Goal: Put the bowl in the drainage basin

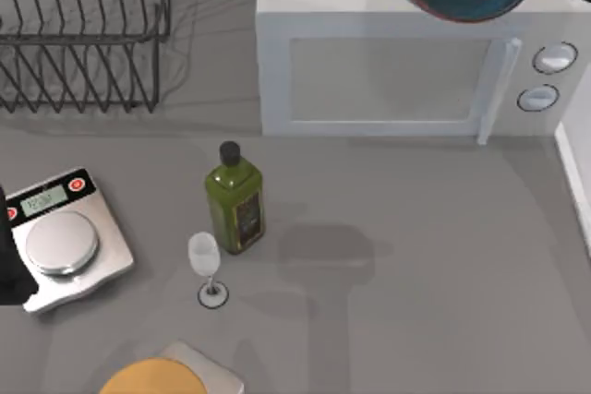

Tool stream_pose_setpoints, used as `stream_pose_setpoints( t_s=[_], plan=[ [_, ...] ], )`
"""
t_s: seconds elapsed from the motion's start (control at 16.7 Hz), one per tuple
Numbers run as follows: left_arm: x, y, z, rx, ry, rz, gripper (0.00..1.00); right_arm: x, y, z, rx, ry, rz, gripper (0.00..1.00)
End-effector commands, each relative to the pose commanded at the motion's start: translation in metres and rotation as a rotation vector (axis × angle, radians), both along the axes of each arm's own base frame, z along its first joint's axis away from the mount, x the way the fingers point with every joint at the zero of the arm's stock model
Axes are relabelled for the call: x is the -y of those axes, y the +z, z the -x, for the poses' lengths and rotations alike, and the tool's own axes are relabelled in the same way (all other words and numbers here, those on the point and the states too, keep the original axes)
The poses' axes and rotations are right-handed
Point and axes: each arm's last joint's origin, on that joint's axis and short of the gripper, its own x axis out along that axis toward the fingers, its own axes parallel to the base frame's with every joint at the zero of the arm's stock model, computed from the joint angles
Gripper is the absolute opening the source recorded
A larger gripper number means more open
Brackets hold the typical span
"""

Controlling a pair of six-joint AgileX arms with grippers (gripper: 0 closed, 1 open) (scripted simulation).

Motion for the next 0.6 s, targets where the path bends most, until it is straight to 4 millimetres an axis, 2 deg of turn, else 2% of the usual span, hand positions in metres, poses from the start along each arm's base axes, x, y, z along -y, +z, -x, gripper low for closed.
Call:
stream_pose_setpoints(
  t_s=[0.12, 0.3, 0.42, 0.6],
  plan=[
    [0.000, 0.000, 0.000, 0.000, 0.000, 0.000, 1.00, 0.034, -0.010, -0.008, 0.119, -0.051, -0.017, 0.00],
    [0.000, 0.000, 0.000, 0.000, 0.000, 0.000, 1.00, 0.088, -0.036, -0.013, 0.281, -0.118, 0.006, 0.00],
    [0.000, 0.000, 0.000, 0.000, 0.000, 0.000, 1.00, 0.124, -0.057, -0.009, 0.384, -0.155, 0.049, 0.00],
    [0.000, 0.000, 0.000, 0.000, 0.000, 0.000, 1.00, 0.169, -0.084, 0.008, 0.548, -0.194, 0.146, 0.00]
  ],
)
